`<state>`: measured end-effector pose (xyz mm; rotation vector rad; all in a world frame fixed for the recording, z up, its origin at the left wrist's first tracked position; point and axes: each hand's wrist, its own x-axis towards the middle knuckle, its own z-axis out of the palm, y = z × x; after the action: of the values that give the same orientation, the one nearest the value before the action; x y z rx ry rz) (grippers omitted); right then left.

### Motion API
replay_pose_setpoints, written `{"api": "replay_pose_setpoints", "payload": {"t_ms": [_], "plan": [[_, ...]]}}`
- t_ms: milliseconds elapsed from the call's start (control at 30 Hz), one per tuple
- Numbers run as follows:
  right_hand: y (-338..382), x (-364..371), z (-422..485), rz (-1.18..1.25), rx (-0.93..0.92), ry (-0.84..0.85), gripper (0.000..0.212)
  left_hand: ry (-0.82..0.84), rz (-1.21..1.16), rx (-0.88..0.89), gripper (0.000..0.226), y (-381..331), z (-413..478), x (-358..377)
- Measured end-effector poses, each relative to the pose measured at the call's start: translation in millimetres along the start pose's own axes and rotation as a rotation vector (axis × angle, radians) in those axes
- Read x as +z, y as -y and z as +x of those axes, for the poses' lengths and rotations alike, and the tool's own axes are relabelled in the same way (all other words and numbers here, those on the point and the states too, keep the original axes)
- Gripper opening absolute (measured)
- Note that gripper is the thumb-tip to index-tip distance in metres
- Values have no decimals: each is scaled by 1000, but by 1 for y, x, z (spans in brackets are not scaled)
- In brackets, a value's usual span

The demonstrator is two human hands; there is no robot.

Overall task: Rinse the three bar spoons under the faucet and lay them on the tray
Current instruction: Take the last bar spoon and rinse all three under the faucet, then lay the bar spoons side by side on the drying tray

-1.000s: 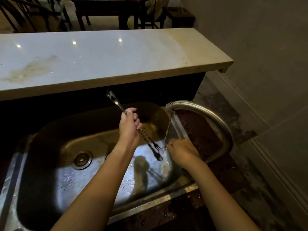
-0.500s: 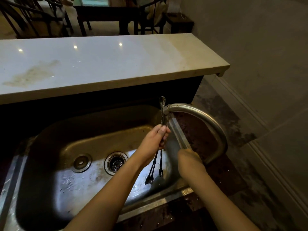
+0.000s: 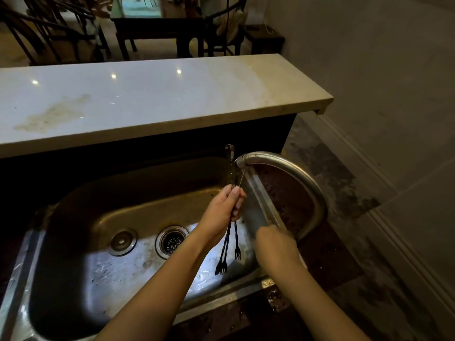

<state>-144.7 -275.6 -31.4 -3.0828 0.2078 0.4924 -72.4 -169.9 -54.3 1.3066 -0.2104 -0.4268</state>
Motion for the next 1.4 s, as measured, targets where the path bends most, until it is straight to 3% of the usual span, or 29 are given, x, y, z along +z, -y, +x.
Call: {"api": "replay_pose_setpoints", "payload": {"t_ms": [100,200,267,433,800,933,1167,1400], "plan": [[12,-8,5,237,-74,-93,44,-76,-82,21,27,-12,-6,-8],[41,-19,13,875,-232,120,36,-204,-202,28,26,-31,-17,-22],[63,-21,14,1086,-283,155,31,-310,-301,28,24,-44,-28,-35],[123,-19,5,1155,-401,85,16,-531,-455,103,22,-79,-69,-75],[288,-21,-60,1181,-682,148,27,-1066,39,145,20,-115,-209,-180],[354,-13,-91,1159,-731,219,27,-1186,60,144,21,-118,-274,-223],[473,20,-139,1346,-526,421,32,-1270,158,55,19,-132,-376,-324],[547,65,-159,1236,-328,283,28,-1253,235,-136,19,-112,-444,-462]]}}
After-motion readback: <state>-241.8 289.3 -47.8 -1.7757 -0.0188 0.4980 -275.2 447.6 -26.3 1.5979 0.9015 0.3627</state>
